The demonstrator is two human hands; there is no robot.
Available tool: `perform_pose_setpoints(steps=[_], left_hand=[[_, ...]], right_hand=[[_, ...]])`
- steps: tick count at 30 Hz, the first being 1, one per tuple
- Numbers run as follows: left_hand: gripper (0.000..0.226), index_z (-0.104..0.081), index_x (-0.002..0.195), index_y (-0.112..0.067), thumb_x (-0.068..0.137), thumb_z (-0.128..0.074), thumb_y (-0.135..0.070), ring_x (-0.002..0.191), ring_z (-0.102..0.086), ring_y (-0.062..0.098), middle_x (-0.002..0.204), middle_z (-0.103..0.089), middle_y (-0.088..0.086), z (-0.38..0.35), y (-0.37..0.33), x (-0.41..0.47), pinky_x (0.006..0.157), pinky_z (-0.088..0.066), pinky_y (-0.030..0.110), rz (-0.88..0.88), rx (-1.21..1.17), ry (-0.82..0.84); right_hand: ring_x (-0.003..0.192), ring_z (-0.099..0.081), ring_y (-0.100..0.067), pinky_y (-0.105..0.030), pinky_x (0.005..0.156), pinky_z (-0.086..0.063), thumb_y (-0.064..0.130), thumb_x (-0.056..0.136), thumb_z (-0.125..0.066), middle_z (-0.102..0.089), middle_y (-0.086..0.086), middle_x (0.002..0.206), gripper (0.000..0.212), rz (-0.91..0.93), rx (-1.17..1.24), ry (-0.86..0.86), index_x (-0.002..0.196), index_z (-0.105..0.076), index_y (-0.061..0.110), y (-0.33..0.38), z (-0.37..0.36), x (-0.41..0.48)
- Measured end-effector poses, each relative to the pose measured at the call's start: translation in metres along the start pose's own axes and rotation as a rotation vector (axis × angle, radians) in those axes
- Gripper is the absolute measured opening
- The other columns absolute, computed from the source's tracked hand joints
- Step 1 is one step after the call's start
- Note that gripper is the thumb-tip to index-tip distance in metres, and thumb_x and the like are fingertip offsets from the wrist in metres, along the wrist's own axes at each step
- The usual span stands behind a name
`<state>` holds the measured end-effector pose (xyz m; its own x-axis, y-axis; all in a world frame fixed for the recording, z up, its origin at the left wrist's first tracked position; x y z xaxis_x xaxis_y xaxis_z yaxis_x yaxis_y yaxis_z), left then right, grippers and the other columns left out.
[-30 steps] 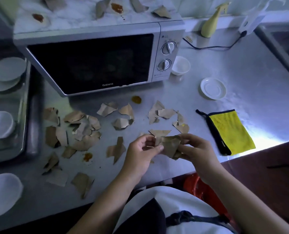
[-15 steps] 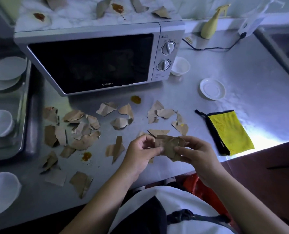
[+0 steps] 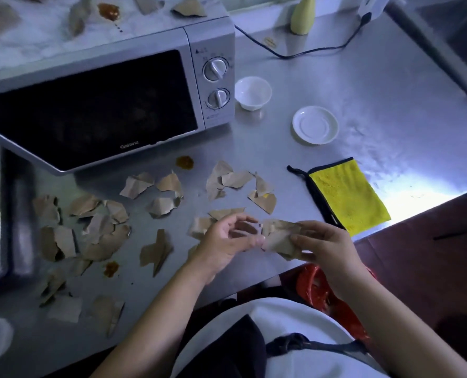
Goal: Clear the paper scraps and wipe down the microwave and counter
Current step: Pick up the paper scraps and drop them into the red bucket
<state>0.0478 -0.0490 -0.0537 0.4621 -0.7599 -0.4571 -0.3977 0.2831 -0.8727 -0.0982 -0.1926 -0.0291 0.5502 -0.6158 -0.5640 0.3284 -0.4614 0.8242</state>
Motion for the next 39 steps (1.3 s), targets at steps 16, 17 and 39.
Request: perform_pose_setpoints(steps=[16,17,39], left_hand=[[0.037,-0.055,0.113,-0.031,0.081,-0.074,-0.034,0.109,-0.059,0.029,0.126,-0.052,-0.001,0.022,-0.003,0.081,0.085,-0.049,0.038,0.324,1.401,-0.376],[0.034,-0.055,0.112,-0.03,0.083,-0.073,-0.031,0.111,-0.058,0.031,0.127,-0.05,0.0,0.021,-0.002,0.082,0.088,-0.05,0.042,0.36,1.404,-0.379],[0.028,-0.04,0.075,-0.022,0.079,-0.054,0.002,0.07,-0.051,0.026,0.093,-0.037,-0.001,0.04,0.002,0.06,0.055,-0.041,0.04,0.217,1.339,-0.441]], right_hand=[[0.072,-0.066,-0.035,-0.035,0.067,-0.06,-0.012,0.083,-0.067,-0.064,-0.024,0.082,0.017,0.028,-0.024,-0.077,0.085,-0.072,0.004,0.012,0.088,0.049],[0.073,-0.065,-0.034,-0.036,0.068,-0.061,-0.011,0.083,-0.068,-0.063,-0.023,0.083,0.016,0.03,-0.022,-0.064,0.085,-0.072,0.004,0.012,0.091,0.051],[0.084,-0.068,-0.047,-0.052,0.085,-0.059,-0.009,0.083,-0.07,-0.065,-0.037,0.1,0.008,0.071,-0.109,0.203,0.09,-0.07,-0.004,0.038,0.053,0.071]])
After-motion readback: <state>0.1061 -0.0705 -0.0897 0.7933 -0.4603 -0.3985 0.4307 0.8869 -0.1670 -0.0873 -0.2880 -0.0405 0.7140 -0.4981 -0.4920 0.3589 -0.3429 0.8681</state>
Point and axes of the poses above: each hand's wrist, its own x-axis towards the middle knuckle, its own z-axis out of the back of the hand, y = z × x, the point moved 7 cm from there along x, towards the middle knuckle
